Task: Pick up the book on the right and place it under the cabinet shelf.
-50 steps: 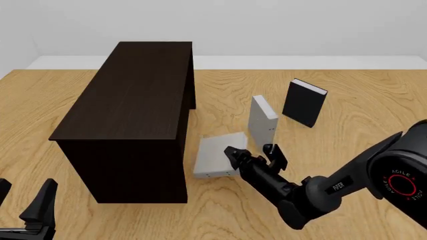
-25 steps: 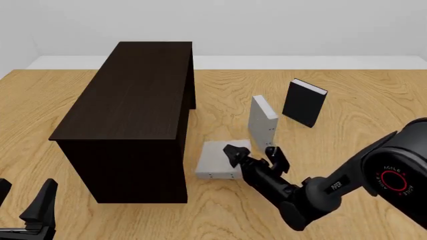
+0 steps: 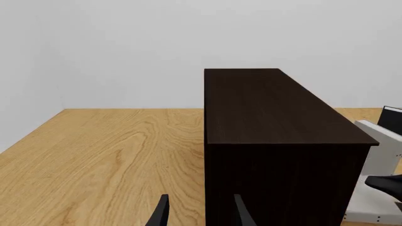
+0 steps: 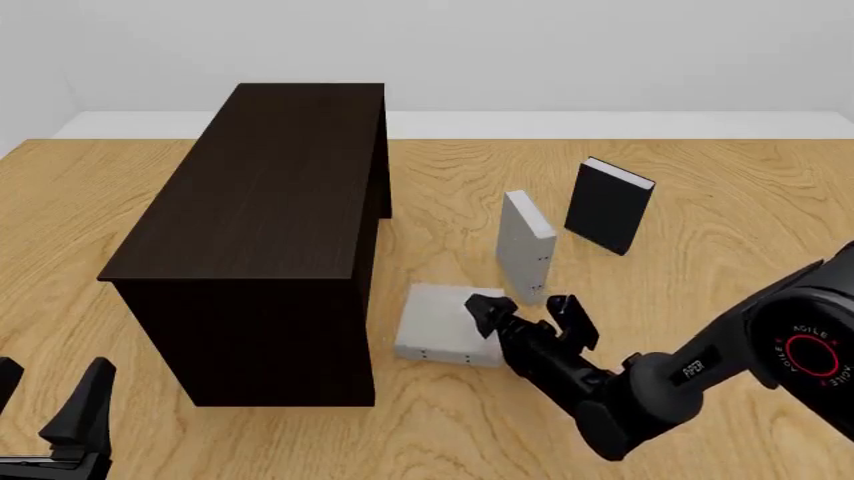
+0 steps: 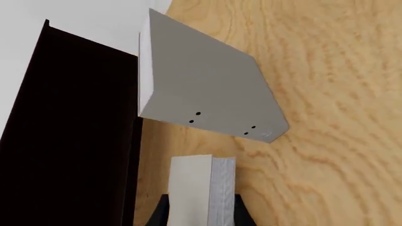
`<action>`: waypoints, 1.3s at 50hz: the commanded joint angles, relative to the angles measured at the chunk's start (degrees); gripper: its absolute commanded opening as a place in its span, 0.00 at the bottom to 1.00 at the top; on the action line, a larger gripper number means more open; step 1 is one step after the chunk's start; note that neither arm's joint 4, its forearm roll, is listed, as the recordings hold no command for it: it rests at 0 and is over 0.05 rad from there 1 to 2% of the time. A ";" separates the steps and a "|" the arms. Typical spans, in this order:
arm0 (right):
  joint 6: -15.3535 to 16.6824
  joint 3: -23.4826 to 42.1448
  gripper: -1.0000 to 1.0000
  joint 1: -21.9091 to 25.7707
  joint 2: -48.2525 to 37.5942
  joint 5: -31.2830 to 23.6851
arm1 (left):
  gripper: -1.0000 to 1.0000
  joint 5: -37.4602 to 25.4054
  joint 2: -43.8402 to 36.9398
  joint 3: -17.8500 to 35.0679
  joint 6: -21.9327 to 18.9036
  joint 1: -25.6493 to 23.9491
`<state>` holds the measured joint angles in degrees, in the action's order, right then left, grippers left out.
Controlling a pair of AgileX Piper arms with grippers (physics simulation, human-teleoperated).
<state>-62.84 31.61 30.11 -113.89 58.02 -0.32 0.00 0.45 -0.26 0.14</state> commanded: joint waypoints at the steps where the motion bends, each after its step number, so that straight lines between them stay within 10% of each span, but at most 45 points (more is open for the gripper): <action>1: 4.91 -1.80 1.00 -2.10 6.52 -1.62 | 1.00 0.19 -0.05 -0.14 0.13 0.01; 45: 27.14 8.55 1.00 -11.37 16.06 -40.21 | 1.00 -0.07 -0.08 0.13 0.15 0.04; 65: 28.98 9.16 1.00 -12.14 15.73 -42.41 | 1.00 -0.25 -0.07 0.30 0.15 0.06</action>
<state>-33.37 41.77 17.48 -99.36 13.26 -0.68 -0.05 0.85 -0.15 0.20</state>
